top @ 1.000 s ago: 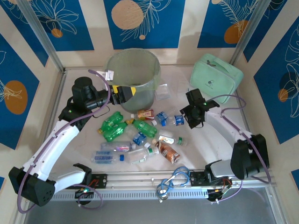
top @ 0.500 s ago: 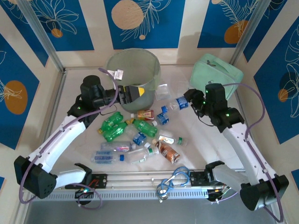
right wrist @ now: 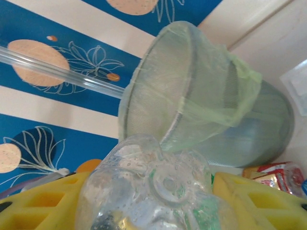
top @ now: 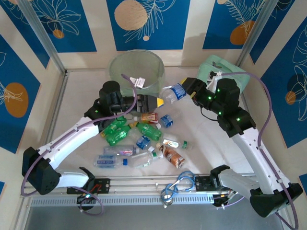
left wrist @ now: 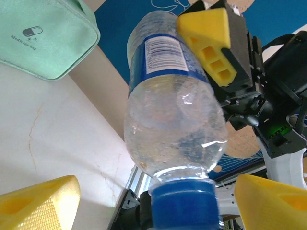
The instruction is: Put the plastic bottles in the bin
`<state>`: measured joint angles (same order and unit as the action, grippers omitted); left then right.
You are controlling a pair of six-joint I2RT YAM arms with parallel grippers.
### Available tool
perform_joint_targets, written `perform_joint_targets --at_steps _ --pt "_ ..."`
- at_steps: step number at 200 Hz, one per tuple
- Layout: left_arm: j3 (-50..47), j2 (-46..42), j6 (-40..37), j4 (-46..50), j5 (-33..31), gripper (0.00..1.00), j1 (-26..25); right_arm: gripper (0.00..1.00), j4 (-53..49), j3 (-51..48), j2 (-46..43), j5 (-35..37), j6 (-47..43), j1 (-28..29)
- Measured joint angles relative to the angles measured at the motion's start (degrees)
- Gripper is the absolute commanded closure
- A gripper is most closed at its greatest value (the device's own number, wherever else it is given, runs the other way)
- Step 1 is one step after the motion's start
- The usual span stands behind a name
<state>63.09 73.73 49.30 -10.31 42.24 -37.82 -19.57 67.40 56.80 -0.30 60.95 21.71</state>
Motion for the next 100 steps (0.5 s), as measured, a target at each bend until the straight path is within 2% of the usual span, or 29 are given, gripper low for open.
perform_joint_targets --at_steps 44,100 --pt "0.0 0.0 0.9 -1.4 1.0 0.41 -1.2 0.41 2.3 0.0 0.0 -0.4 -0.7 1.5" --pt "-0.3 0.0 1.3 -3.9 1.9 0.55 -1.3 0.41 3.4 0.0 0.0 0.3 -1.0 2.5"
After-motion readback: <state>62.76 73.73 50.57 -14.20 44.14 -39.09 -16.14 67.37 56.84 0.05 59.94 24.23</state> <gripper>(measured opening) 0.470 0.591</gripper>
